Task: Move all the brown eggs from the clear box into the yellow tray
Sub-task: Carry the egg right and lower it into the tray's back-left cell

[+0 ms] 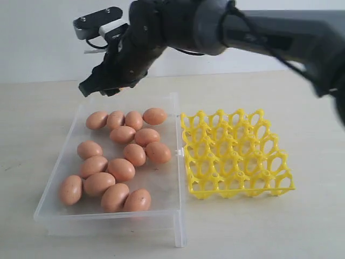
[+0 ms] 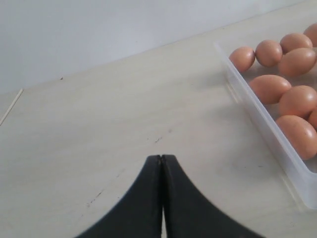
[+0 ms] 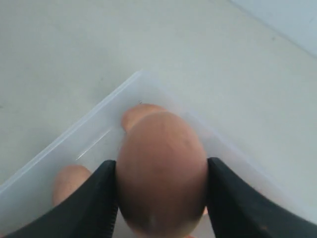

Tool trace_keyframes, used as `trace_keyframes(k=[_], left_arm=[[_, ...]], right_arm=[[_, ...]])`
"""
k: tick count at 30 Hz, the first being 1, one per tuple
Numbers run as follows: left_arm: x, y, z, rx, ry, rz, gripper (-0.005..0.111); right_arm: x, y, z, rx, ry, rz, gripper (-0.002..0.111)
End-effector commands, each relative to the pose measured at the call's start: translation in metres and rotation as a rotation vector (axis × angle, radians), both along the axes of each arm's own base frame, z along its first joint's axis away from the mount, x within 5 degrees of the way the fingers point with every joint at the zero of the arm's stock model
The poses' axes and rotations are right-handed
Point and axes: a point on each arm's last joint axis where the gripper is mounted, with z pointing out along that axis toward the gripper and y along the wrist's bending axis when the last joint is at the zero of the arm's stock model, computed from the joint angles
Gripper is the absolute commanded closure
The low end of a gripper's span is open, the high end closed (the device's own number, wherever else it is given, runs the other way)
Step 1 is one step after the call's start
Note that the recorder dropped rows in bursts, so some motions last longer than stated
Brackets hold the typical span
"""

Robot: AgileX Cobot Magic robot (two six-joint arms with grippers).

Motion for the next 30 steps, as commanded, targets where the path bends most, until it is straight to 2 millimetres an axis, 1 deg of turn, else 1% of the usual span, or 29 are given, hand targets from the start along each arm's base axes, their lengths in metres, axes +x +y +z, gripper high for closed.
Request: trace_keyframes(k=[1,2,4,6,10,12,14,18,25,28,30], left_arm=[[0.000,0.000,0.002,-0.006,-0.018,0.000,0.107],[0.000,0.000,0.002,-0.004,-0.018,-0.001,0.107],[0.000,0.000,0.002,-0.004,-0.018,-0.001,0.107],[0.000,0.000,0.002,-0.004,-0.018,-0.001,0.107],[0.000,0.000,0.002,-0.004,-0.018,-0.001,0.107],[0.000,0.000,0.002,-0.004,-0.018,-0.001,0.107],[0.000,0.000,0.002,-0.004,-0.018,-0.001,0.107],[0.000,0.000,0.002,-0.004,-0.018,-0.001,0.107],[0.000,0.000,0.002,-0.004,-0.018,-0.001,0.107],[0.000,0.000,0.002,-0.004,-0.018,-0.001,0.107],[0.000,0.000,0.002,-0.004,-0.018,-0.001,0.107]], right_arm=[[-0.025,-0.057,0.006,0.135,-0.198,-0.057,0.108],[-0.033,-0.079,0.000,0.176,-0.246,-0.094,0.108],[-0.041,-0.104,-0.003,0.207,-0.293,-0.133,0.108],[-0.048,-0.128,-0.012,0.209,-0.329,-0.161,0.108],[-0.051,-0.164,-0.034,0.222,-0.383,-0.232,0.108],[-0.050,-0.177,-0.044,0.234,-0.407,-0.251,0.108],[-0.050,-0.183,-0.055,0.246,-0.422,-0.218,0.108],[-0.043,-0.189,-0.075,0.321,-0.380,-0.195,0.108],[-0.035,-0.198,-0.112,0.326,-0.345,-0.204,0.108],[-0.034,-0.197,-0.120,0.341,-0.348,-0.194,0.108],[-0.034,-0.196,-0.122,0.356,-0.360,-0.182,0.108]])
